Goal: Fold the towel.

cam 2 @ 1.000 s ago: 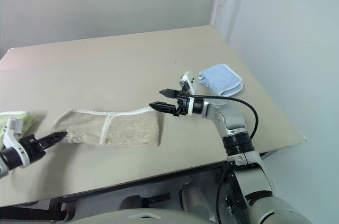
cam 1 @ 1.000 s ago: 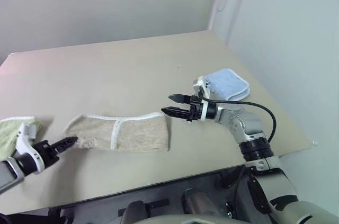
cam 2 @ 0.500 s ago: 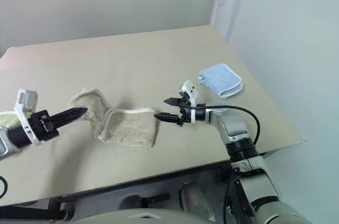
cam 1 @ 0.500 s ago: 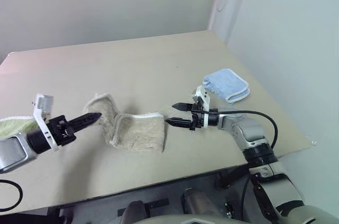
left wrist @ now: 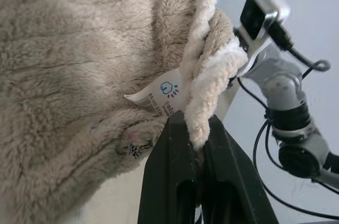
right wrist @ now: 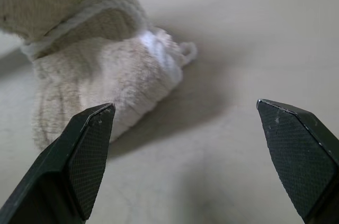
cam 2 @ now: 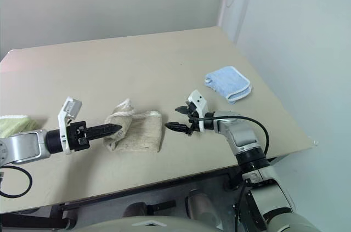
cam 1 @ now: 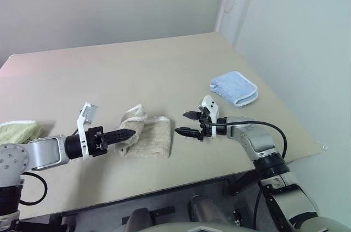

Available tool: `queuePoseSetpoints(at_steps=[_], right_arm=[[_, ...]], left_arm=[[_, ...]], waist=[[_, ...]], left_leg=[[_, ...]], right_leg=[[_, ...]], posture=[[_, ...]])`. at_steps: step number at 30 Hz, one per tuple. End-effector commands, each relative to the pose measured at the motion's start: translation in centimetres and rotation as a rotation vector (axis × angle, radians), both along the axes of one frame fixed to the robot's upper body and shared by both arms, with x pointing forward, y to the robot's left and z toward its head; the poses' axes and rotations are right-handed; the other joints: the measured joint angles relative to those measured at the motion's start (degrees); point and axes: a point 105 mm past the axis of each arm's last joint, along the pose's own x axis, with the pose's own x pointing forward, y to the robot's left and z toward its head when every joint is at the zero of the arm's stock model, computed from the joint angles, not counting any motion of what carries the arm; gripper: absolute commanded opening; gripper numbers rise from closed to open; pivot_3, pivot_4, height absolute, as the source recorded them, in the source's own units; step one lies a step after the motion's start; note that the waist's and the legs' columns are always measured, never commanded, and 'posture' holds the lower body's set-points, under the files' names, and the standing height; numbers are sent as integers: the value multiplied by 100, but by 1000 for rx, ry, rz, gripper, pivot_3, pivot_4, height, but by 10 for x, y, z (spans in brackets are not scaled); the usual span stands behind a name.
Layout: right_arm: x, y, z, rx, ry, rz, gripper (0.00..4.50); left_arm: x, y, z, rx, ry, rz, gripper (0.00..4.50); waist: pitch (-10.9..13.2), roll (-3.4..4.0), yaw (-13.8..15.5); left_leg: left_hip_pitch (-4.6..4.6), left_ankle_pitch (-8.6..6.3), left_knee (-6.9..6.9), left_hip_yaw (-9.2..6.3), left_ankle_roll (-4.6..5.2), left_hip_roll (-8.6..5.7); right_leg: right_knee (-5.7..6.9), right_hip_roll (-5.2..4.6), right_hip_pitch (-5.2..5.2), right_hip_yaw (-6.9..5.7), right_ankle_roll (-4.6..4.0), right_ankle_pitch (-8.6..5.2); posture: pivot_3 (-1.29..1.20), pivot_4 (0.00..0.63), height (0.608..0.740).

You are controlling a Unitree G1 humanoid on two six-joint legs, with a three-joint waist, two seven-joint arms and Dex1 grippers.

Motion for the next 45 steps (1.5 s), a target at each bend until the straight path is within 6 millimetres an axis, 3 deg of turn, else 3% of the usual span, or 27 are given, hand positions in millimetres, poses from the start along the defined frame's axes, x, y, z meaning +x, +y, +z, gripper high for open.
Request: queuePoseSetpoints(at_steps=[1,13,21,25,31,40,45], right_arm=[[4,-4,14,16,-58,-25,4500],[5,-10,10,-13,-73,-82,4500],[5,-11,9,-17,-74,-99,4500],[6,-13,8,-21,-76,-110,4500],[7,-12,8,-18,-75,-110,4500],[10,-13,24,73,-79,-112,4500],[10,-15,41,170,-77,-108,4500]], left_arm=[[0,-10,-2,5,-13,-45,13],[3,-38,-24,37,-3,-97,13],[-5,-53,-31,69,-25,-149,13],[-6,-52,-29,54,-33,-149,1129],[-7,-47,-25,78,-59,-160,3320],[2,-38,10,15,-270,-93,3320],[15,-26,16,86,-438,-60,3320]], waist=[[0,0,-1],[-1,-3,110],[-3,-4,167],[-3,-4,156],[-3,-4,154],[-3,-4,159],[-3,-4,161]], left_leg=[[0,0,0,0,0,0],[6,0,8,0,1,0],[6,1,10,0,1,-2],[10,1,11,-1,1,-2],[10,1,14,-1,1,-2],[10,1,15,-1,1,-2],[13,1,16,-1,1,-2]], right_leg=[[0,0,0,0,0,0],[2,1,8,1,2,1],[2,-1,11,1,2,1],[6,1,12,1,2,1],[6,0,16,1,2,1],[6,0,17,1,2,1],[6,0,20,1,2,1]], posture=[[0,0,740],[0,0,740],[0,0,740],[0,0,740],[0,0,740],[0,0,740],[0,0,740]])
